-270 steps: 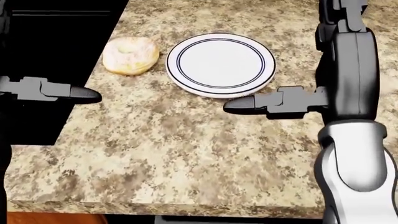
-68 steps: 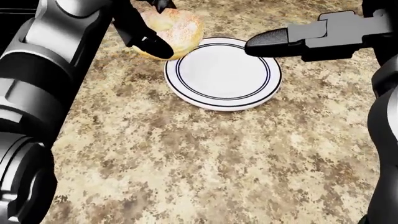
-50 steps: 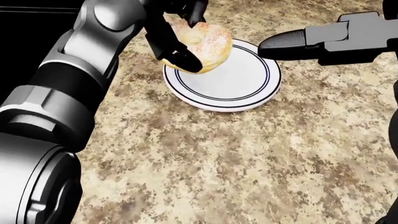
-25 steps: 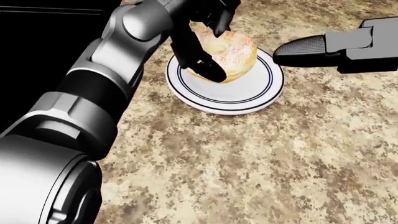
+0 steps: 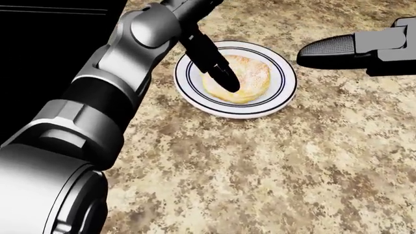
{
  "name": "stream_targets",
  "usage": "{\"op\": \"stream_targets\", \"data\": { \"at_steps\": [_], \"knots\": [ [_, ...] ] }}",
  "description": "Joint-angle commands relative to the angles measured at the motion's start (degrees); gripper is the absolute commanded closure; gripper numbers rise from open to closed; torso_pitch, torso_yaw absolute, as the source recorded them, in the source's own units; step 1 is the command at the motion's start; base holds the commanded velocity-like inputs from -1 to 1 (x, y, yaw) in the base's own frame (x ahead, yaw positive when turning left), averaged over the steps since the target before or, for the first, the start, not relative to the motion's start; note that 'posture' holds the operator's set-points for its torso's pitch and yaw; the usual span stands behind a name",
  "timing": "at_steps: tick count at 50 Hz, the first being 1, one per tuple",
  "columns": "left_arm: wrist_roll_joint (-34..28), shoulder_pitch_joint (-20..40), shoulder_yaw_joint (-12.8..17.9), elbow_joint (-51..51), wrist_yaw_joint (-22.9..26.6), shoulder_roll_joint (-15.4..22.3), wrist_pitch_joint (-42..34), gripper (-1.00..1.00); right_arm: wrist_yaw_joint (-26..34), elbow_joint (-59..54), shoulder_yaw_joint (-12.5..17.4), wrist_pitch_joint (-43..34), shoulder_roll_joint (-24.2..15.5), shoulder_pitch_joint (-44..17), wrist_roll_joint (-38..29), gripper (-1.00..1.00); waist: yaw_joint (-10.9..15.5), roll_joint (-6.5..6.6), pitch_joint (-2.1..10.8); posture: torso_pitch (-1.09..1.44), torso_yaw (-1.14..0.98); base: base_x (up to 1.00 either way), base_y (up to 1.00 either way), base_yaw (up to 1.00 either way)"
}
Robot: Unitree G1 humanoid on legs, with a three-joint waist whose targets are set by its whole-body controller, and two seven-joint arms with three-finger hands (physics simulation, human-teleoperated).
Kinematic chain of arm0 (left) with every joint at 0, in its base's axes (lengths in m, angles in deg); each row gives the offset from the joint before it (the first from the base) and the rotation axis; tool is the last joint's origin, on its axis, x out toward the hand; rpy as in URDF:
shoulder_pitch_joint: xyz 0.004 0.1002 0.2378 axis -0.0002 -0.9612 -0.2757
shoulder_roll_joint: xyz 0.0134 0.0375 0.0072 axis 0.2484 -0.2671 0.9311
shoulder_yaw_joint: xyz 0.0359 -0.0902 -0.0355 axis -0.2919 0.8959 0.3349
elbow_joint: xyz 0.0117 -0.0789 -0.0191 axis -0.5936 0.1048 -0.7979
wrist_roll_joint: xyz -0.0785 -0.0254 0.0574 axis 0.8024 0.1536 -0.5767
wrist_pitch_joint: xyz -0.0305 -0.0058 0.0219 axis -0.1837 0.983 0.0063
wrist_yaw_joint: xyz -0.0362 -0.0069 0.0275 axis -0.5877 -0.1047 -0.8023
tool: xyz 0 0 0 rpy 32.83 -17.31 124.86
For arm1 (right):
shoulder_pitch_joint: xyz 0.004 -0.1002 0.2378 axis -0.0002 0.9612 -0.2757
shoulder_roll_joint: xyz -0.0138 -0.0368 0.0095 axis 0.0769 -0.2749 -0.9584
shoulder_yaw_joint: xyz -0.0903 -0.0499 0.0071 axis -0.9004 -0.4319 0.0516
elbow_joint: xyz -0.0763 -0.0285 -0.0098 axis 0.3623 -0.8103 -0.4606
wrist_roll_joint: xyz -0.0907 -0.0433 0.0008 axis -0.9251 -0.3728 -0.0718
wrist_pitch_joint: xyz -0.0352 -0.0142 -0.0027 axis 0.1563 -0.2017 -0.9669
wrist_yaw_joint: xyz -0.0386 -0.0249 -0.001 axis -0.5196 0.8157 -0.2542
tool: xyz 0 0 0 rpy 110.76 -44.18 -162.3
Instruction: Place the pastries on the plates.
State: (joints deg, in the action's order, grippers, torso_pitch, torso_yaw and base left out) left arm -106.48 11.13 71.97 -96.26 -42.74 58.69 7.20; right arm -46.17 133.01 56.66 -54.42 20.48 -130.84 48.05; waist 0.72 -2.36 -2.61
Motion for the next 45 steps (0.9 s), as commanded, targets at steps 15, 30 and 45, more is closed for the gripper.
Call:
{"op": "stream_targets", "data": {
  "at_steps": [15,30,45],
  "knots": [
    [5.3,7.8,2.6,4.4,-2.7,9.2,1.2,-1.0,-2.5,-2.7,-3.5,2.5,0.8,-3.6,-1.9,-1.0,-0.2,0.39,1.53,0.0,0.0,0.0,0.0,0.0],
    [10.3,7.3,1.8,13.5,-3.6,19.3,-3.4,-1.0,-4.7,-12.1,-2.3,2.7,1.9,-11.9,-1.4,-1.0,-0.4,1.35,1.22,0.0,0.0,0.0,0.0,0.0],
    [17.8,-14.2,4.3,61.2,1.4,25.6,-29.4,-1.0,-0.6,-15.7,-2.3,-3.2,-5.5,-17.9,-1.1,-1.0,-0.7,2.06,0.46,0.0,0.0,0.0,0.0,0.0]
  ]
}}
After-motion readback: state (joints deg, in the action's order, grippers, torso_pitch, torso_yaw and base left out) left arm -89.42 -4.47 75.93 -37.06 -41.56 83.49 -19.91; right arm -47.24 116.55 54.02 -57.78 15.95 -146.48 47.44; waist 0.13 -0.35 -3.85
